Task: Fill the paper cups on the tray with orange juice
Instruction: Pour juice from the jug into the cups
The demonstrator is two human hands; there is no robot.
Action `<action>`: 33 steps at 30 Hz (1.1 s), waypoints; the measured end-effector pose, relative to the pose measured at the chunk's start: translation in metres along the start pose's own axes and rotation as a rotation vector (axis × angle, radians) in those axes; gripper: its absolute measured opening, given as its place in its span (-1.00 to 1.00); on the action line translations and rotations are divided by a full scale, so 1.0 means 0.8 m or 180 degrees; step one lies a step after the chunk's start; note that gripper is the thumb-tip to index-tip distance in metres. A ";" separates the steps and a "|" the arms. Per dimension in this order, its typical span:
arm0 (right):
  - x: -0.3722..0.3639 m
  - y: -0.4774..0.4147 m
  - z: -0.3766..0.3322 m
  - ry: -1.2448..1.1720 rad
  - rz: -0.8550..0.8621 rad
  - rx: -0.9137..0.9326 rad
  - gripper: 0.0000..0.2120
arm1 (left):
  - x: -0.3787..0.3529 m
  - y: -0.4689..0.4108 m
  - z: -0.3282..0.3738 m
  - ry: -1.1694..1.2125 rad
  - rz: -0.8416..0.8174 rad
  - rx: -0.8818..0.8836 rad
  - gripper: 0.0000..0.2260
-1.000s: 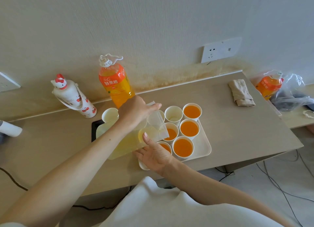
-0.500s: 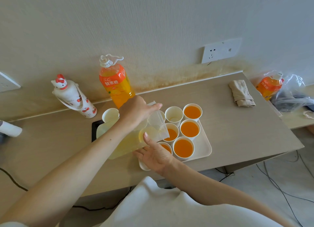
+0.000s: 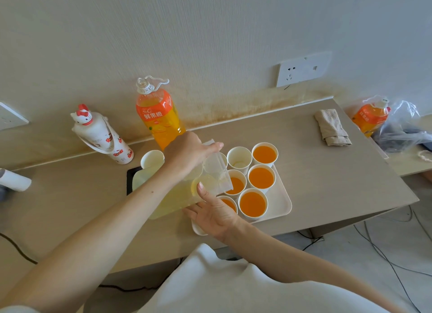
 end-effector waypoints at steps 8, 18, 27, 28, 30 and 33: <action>0.001 0.002 0.000 -0.0005 -0.0011 0.0008 -0.01 | 0.001 0.003 0.003 0.0007 -0.0002 -0.0027 -0.44; 0.001 0.005 0.000 -0.0001 -0.0042 0.0011 0.00 | 0.002 0.005 0.003 0.0043 -0.0004 -0.0040 -0.45; 0.003 0.004 0.002 0.0062 -0.0070 0.0016 0.06 | -0.002 0.003 0.003 -0.0083 0.0021 -0.0048 -0.44; 0.003 0.003 0.002 0.0056 -0.0077 0.0016 0.06 | -0.002 0.002 0.004 -0.0091 0.0026 -0.0055 -0.44; 0.003 0.004 0.001 0.0057 -0.0101 0.0020 0.06 | -0.002 0.002 0.004 -0.0090 0.0025 -0.0070 -0.43; 0.003 0.005 0.000 0.0027 -0.0107 0.0027 0.04 | -0.002 0.001 0.005 -0.0099 0.0020 -0.0080 -0.43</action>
Point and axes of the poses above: each hand's wrist, its own y-axis away from the middle knuckle, its own x-axis out of the back of the hand, z = x × y, the point moved 1 cm from there along -y, towards the middle knuckle, and after that the axes turned 3 degrees about z, right-handed, at the moved point
